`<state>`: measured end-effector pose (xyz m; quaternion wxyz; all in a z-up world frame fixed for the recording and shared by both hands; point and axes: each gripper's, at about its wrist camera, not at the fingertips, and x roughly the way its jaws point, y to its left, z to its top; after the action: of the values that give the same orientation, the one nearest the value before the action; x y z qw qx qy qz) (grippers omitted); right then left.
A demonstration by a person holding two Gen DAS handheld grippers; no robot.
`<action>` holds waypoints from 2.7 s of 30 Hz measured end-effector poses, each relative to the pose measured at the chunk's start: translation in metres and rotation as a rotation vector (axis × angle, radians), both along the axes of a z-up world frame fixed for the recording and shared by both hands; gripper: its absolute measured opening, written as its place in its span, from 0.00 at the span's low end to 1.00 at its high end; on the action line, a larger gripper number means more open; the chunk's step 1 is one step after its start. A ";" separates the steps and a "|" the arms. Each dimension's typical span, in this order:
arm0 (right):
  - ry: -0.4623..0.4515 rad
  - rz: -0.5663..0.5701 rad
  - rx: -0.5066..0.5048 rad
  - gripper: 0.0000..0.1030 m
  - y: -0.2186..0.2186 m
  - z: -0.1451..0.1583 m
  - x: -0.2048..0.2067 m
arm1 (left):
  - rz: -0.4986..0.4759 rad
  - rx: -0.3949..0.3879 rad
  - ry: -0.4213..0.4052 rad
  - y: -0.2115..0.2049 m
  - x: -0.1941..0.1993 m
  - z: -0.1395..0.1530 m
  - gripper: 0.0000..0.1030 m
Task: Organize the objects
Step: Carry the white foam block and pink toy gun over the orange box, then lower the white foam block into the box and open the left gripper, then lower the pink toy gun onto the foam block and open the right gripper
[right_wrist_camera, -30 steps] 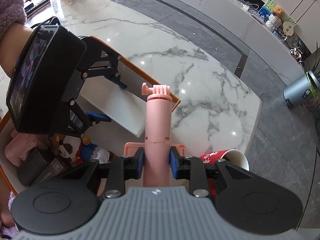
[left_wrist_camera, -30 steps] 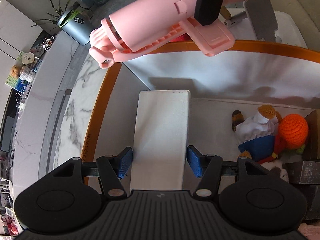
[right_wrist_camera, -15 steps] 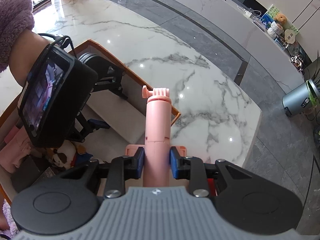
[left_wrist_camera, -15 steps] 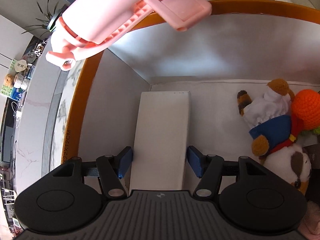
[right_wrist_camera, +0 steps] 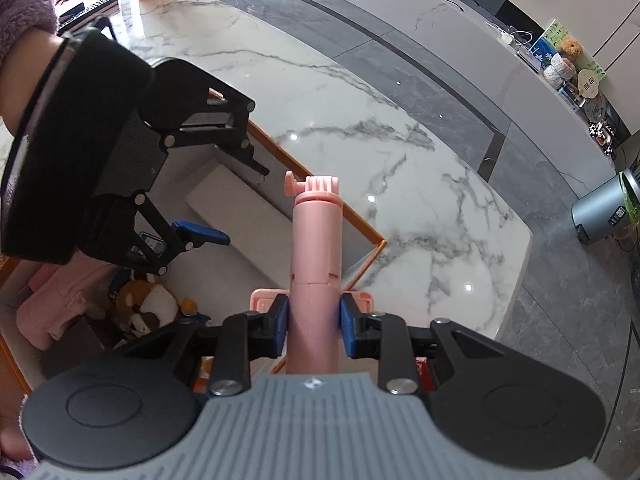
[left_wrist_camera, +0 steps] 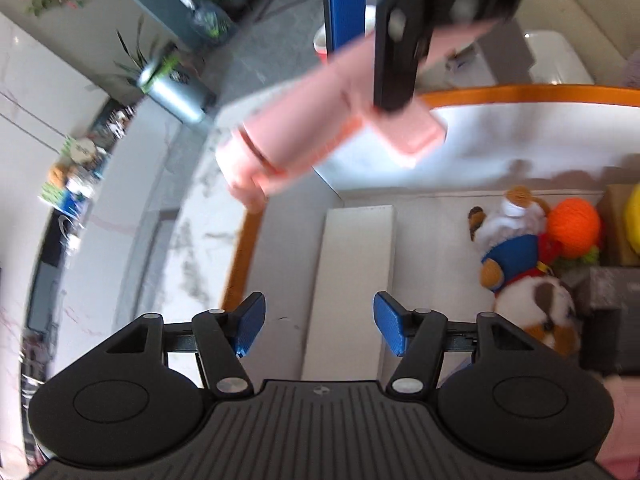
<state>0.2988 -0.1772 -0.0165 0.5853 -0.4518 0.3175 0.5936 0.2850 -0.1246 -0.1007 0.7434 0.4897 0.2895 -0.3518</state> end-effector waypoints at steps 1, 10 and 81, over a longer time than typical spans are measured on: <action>0.008 0.006 0.001 0.28 0.001 0.000 -0.004 | -0.007 -0.003 -0.012 0.003 -0.006 0.004 0.68; 0.160 0.015 0.001 0.28 0.024 -0.010 -0.031 | -0.127 0.000 -0.127 0.010 -0.069 -0.011 0.60; 0.239 -0.266 0.135 0.33 0.012 -0.062 -0.034 | 0.185 -0.128 0.230 0.007 -0.026 -0.015 0.18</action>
<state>0.2651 -0.1655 -0.0788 0.6459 -0.2917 0.4010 0.5804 0.2589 -0.1172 -0.1161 0.7641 0.3694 0.3935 -0.3534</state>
